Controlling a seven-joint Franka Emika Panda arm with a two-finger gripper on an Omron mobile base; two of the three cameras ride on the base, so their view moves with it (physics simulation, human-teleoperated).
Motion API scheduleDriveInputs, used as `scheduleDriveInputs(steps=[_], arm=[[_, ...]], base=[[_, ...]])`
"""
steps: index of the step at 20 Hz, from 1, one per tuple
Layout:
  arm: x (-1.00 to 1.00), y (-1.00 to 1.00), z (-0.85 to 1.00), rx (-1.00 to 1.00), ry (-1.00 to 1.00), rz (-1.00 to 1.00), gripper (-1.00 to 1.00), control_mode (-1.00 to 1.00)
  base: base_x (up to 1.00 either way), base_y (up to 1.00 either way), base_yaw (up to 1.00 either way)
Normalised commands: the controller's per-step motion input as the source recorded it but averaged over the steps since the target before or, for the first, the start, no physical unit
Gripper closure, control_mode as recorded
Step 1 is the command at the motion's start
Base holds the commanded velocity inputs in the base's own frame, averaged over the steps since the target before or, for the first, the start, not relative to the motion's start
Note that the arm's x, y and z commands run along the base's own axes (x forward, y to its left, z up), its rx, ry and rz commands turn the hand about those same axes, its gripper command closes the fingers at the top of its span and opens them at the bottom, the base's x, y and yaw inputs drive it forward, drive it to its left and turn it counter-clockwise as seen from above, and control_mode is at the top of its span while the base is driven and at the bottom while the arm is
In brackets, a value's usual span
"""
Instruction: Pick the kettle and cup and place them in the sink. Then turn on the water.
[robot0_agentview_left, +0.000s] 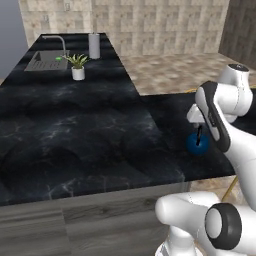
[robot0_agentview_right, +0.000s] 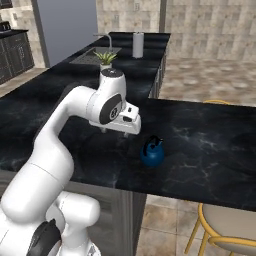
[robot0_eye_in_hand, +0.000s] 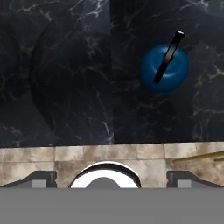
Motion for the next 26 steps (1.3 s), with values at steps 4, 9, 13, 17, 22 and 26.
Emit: scheduleDriveInputs(steps=[4,9,13,17,22,26], arm=[[0.19,-0.28,-0.09,-0.07,-0.01,0.0,-1.0,-1.0],[0.21,-0.2,-0.06,-0.06,0.0,0.0,-1.0,-1.0],[0.18,-0.24,-0.01,-0.02,0.0,0.0,-1.0,-1.0],[0.23,-0.22,-0.04,-0.02,0.0,0.0,-1.0,-1.0],[0.19,-0.22,-0.07,0.0,0.0,0.0,-1.0,-1.0],[0.22,-0.17,-0.11,0.0,0.0,0.0,-1.0,-1.0]], base=[[0.0,0.0,0.0],[0.0,0.0,0.0],[0.0,0.0,0.0],[0.0,0.0,0.0],[0.0,0.0,0.0],[0.0,0.0,0.0]])
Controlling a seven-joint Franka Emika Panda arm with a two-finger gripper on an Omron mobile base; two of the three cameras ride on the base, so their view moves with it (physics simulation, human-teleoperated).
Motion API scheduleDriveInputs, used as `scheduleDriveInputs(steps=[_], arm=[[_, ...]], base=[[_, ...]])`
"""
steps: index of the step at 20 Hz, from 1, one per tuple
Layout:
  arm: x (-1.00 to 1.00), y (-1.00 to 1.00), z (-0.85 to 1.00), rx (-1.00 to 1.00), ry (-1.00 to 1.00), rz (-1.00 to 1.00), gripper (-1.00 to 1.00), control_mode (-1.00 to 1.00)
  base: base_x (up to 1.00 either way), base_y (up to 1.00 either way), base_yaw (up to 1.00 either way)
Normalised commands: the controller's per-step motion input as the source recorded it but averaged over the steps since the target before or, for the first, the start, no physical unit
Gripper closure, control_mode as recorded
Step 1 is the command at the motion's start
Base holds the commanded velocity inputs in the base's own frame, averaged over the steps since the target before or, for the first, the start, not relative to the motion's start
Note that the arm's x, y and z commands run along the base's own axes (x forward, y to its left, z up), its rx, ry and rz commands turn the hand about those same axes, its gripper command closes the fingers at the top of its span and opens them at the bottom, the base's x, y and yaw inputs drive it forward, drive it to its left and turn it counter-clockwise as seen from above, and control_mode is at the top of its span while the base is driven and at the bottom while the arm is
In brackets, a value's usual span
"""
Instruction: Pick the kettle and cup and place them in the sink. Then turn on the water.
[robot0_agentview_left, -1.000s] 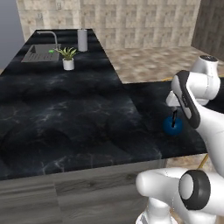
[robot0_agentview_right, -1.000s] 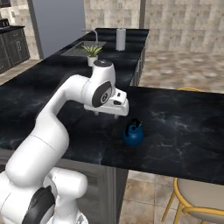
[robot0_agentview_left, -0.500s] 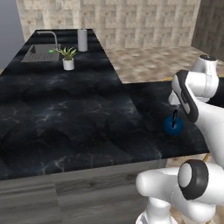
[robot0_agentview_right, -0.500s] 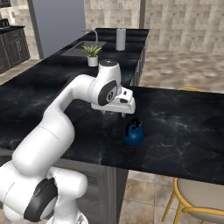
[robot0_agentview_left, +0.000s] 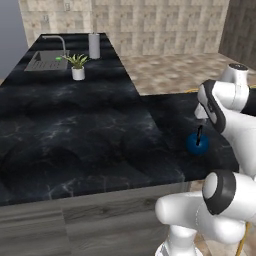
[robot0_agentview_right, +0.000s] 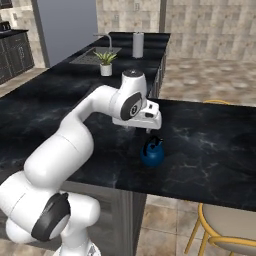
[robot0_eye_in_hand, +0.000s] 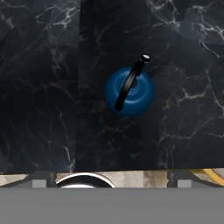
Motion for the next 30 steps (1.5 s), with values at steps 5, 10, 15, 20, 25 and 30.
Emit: scheduleDriveInputs(steps=[5,10,15,20,25,30], arm=[[0.29,-0.02,-0.18,-0.03,0.0,0.0,-1.0,-1.0],[0.34,0.0,-0.23,-0.04,0.0,0.0,-1.0,-1.0],[0.35,0.0,-0.17,-0.02,0.0,0.0,-1.0,-1.0],[0.27,-0.02,-0.22,0.0,0.0,0.0,-1.0,-1.0],[0.1,-0.18,-0.22,0.0,0.0,0.0,-1.0,-1.0],[0.11,-0.03,-0.22,0.0,0.0,0.0,-1.0,-1.0]], base=[[0.0,0.0,0.0],[0.0,0.0,0.0],[0.0,0.0,0.0],[0.0,0.0,0.0],[0.0,0.0,0.0],[0.0,0.0,0.0]])
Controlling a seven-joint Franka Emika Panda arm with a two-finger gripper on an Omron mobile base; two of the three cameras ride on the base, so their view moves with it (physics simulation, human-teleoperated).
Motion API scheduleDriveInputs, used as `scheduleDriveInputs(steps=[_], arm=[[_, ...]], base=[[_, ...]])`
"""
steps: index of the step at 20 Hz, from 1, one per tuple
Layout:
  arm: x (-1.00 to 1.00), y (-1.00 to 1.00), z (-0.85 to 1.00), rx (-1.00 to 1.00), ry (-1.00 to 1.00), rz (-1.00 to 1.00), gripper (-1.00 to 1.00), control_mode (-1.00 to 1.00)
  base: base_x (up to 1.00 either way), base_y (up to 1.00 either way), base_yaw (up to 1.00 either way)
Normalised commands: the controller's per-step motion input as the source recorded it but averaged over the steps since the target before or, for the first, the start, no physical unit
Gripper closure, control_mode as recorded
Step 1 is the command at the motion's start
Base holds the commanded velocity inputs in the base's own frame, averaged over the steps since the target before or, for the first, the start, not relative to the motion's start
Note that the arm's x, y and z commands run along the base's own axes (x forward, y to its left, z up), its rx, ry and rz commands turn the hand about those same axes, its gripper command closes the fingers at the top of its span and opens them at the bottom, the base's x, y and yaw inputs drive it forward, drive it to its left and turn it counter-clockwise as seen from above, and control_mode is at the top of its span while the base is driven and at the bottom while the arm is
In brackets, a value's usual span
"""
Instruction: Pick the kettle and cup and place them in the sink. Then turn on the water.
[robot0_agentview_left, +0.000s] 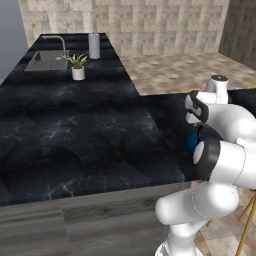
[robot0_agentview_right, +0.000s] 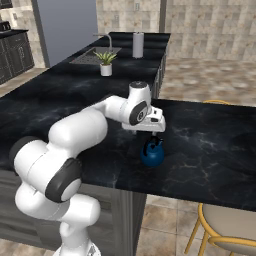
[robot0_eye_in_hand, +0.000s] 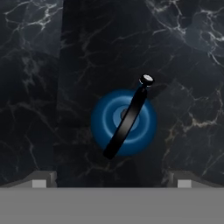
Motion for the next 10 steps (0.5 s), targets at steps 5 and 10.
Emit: scheduleDriveInputs(steps=[5,10], arm=[[0.19,-0.03,-0.1,0.0,0.0,0.0,-1.0,-1.0],[0.07,-0.14,-0.17,0.0,0.0,0.0,-1.0,-1.0]], base=[[0.0,0.0,0.0],[0.0,0.0,0.0]])
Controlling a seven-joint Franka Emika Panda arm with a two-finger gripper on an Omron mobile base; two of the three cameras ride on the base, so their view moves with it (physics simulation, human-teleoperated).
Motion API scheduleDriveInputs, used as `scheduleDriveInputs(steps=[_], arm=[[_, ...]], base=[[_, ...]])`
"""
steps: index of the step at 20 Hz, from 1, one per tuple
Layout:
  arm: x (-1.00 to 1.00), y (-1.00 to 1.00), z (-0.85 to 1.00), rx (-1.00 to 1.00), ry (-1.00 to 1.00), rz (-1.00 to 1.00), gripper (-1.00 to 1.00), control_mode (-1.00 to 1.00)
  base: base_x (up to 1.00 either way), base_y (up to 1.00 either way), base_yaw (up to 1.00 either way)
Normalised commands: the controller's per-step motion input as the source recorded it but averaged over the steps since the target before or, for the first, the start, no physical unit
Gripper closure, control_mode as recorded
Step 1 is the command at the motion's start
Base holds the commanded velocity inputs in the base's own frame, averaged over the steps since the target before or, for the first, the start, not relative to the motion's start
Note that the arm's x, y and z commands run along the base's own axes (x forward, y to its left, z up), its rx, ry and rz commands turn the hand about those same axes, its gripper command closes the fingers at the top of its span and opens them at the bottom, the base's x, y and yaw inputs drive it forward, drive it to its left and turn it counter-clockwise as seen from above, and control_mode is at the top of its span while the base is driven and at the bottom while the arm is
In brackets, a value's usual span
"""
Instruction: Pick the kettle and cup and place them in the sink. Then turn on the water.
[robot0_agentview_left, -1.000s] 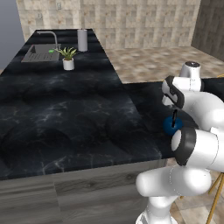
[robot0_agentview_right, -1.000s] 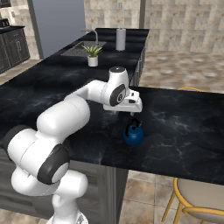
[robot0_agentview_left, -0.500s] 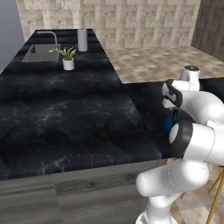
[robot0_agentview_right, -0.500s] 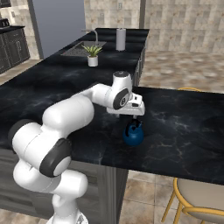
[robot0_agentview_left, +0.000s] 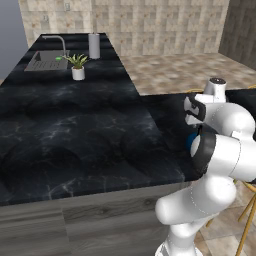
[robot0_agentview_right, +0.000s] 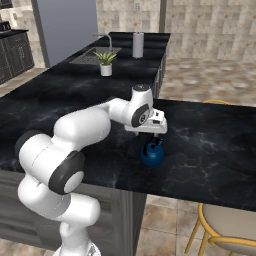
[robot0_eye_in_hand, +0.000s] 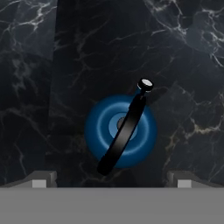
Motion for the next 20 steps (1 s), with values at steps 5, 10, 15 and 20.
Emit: scheduleDriveInputs(steps=[5,10,15,20], arm=[[0.01,-0.08,-0.15,0.0,0.0,0.0,-1.0,-1.0],[0.01,-0.01,-0.17,0.0,0.0,0.0,-1.0,-1.0],[0.04,0.0,-0.19,0.0,0.0,0.0,-1.0,-1.0],[0.08,0.0,-0.2,0.0,0.0,0.0,-1.0,-1.0]], base=[[0.0,0.0,0.0],[0.0,0.0,0.0],[0.0,0.0,0.0],[0.0,0.0,0.0]])
